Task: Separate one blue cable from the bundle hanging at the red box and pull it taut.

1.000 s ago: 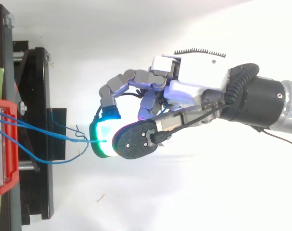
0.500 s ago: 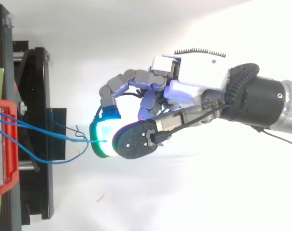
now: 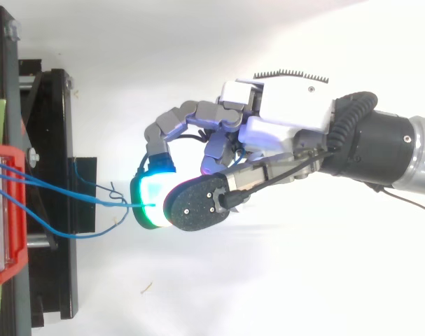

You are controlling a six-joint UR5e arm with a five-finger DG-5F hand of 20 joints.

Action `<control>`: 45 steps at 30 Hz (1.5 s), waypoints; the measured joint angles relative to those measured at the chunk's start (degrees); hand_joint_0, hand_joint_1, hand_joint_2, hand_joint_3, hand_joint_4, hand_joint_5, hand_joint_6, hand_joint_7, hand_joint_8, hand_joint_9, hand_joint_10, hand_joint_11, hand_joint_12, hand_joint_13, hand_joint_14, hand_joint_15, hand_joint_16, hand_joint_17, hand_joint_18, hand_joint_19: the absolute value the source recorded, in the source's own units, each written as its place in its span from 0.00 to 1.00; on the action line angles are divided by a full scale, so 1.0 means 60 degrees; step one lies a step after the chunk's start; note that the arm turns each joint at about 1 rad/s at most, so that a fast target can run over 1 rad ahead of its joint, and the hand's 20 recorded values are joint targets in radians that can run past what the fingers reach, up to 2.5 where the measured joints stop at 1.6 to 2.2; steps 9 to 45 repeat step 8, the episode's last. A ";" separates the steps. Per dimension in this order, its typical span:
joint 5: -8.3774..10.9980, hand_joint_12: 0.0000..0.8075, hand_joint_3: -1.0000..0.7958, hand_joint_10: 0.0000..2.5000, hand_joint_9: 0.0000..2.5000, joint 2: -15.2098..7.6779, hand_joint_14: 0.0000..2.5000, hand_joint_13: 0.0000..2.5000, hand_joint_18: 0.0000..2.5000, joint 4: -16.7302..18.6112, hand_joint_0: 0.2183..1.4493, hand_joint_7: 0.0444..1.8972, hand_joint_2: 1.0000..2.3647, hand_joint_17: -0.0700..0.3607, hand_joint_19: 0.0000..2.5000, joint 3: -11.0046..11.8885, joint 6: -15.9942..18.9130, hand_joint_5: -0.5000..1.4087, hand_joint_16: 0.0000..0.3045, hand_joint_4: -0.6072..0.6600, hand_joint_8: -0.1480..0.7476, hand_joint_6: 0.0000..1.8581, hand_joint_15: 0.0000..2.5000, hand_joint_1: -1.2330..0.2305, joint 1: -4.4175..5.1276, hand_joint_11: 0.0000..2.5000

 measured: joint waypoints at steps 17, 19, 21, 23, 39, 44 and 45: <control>0.0000 0.40 0.36 0.47 0.53 -0.0001 0.72 0.45 0.48 0.0000 0.50 0.71 0.01 0.34 0.51 0.0003 0.0000 0.16 0.11 0.32 0.48 0.49 0.62 0.25 0.0005 0.67; 0.0000 0.40 0.36 0.47 0.53 -0.0001 0.72 0.45 0.48 0.0000 0.50 0.71 0.01 0.34 0.51 0.0003 0.0000 0.16 0.11 0.32 0.48 0.49 0.62 0.25 0.0005 0.67; 0.0000 0.40 0.36 0.47 0.53 -0.0001 0.72 0.45 0.48 0.0000 0.50 0.71 0.01 0.34 0.51 0.0003 0.0000 0.16 0.11 0.32 0.48 0.49 0.62 0.25 0.0005 0.67; 0.0000 0.40 0.36 0.47 0.53 -0.0001 0.72 0.45 0.48 0.0000 0.50 0.71 0.01 0.34 0.51 0.0003 0.0000 0.16 0.11 0.32 0.48 0.49 0.62 0.25 0.0005 0.67; 0.0000 0.40 0.36 0.47 0.53 -0.0001 0.72 0.45 0.48 0.0000 0.50 0.71 0.01 0.34 0.51 0.0003 0.0000 0.16 0.11 0.32 0.48 0.49 0.62 0.25 0.0005 0.67; 0.0000 0.40 0.36 0.47 0.53 -0.0001 0.72 0.45 0.48 0.0000 0.50 0.71 0.01 0.34 0.51 0.0003 0.0000 0.16 0.11 0.32 0.48 0.49 0.62 0.25 0.0005 0.67; 0.0000 0.40 0.36 0.47 0.53 -0.0001 0.72 0.45 0.48 0.0000 0.50 0.71 0.01 0.34 0.51 0.0003 0.0000 0.16 0.11 0.32 0.48 0.49 0.62 0.25 0.0005 0.67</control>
